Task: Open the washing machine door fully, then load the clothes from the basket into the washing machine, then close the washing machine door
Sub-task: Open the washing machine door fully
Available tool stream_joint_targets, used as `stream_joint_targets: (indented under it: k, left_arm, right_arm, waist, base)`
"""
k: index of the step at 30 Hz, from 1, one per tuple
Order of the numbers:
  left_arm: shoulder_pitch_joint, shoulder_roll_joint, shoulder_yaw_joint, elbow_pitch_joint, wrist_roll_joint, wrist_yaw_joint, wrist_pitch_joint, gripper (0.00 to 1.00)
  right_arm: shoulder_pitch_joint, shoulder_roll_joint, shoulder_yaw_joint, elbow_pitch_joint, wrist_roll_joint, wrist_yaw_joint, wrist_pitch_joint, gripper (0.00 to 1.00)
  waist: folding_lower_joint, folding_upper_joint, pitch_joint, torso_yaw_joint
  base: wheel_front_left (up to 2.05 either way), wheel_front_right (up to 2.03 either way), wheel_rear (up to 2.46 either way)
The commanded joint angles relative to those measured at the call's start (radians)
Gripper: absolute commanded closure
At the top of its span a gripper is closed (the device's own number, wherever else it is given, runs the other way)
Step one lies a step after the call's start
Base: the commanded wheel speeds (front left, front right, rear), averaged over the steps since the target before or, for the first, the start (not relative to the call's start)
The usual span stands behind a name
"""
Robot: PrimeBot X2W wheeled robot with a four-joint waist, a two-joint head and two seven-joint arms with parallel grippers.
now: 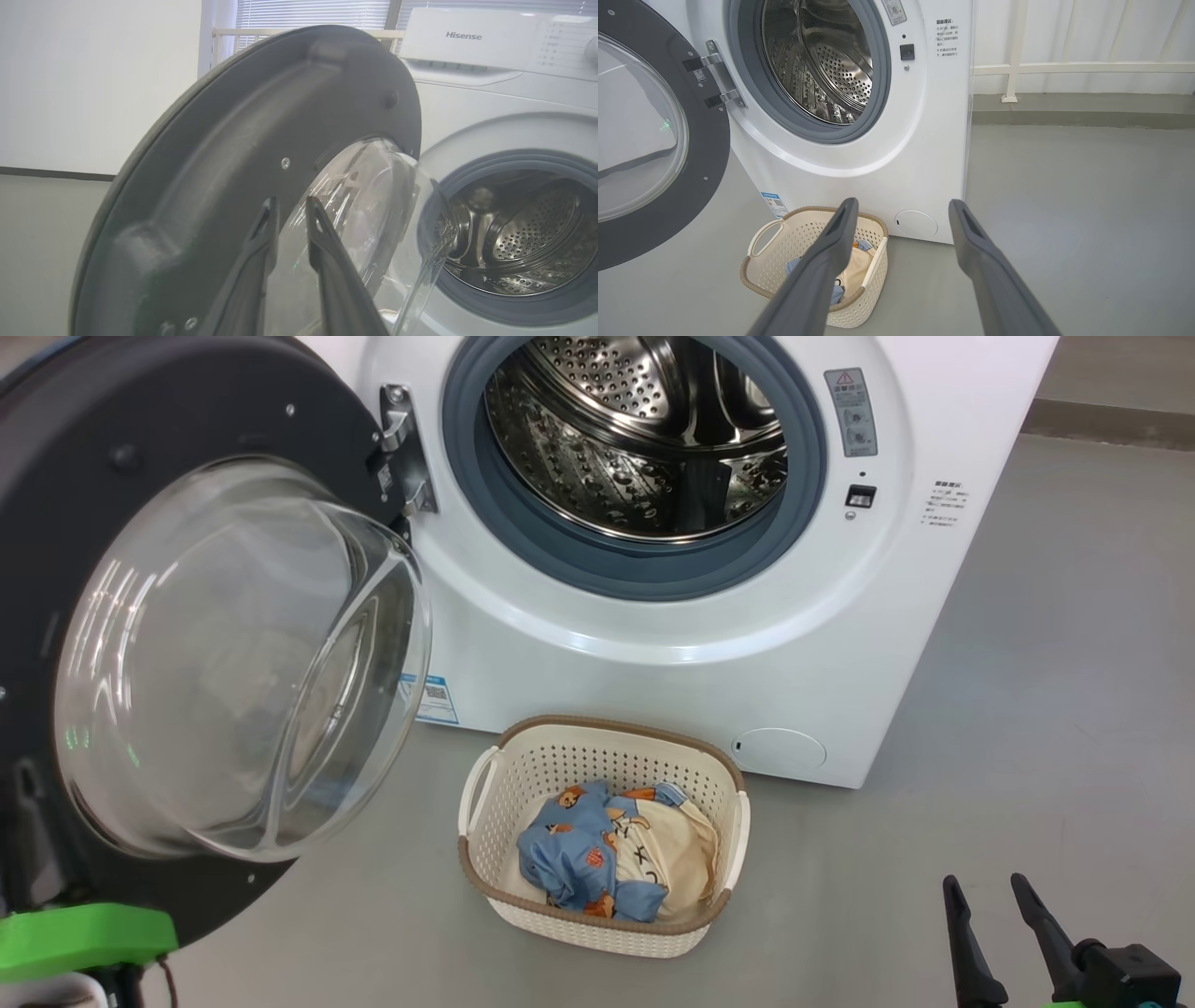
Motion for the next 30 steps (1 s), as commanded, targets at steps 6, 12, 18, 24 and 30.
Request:
stream_joint_targets:
  k: [6,12,18,24,30]
  left_arm:
    - [0.027,0.01,-0.031,-0.168,0.023,-0.023,0.038,0.0]
    - [0.065,0.008,-0.087,-0.222,0.018,-0.069,0.046,0.0]
    - [0.089,0.011,-0.128,-0.204,0.01,-0.103,0.038,0.0]
    - [0.133,0.012,-0.15,-0.16,0.011,-0.117,0.02,0.0]
    - [0.178,0.007,-0.149,-0.115,0.018,-0.119,0.0,0.0]
  right_arm:
    - [-0.006,-0.012,0.046,-0.021,0.0,0.006,-0.005,0.0]
    - [-0.014,-0.011,0.055,-0.025,0.001,0.006,-0.005,0.0]
    - [-0.021,-0.01,0.068,-0.029,0.001,0.006,-0.005,0.0]
    - [-0.03,-0.01,0.082,-0.038,0.0,0.006,-0.005,0.0]
    - [-0.036,-0.009,0.099,-0.044,0.002,0.006,-0.005,0.0]
  waist:
    - [0.0,0.0,-0.003,-0.028]
    - [0.0,0.0,-0.001,-0.071]
    - [0.0,0.0,0.005,-0.114]
    - [0.0,0.0,0.008,-0.171]
    - [0.0,0.0,0.007,-0.214]
  base:
    - [0.0,0.0,0.0]
    - [0.0,0.0,0.0]
    - [0.0,0.0,0.0]
    - [0.0,0.0,0.0]
    - [0.0,0.0,0.0]
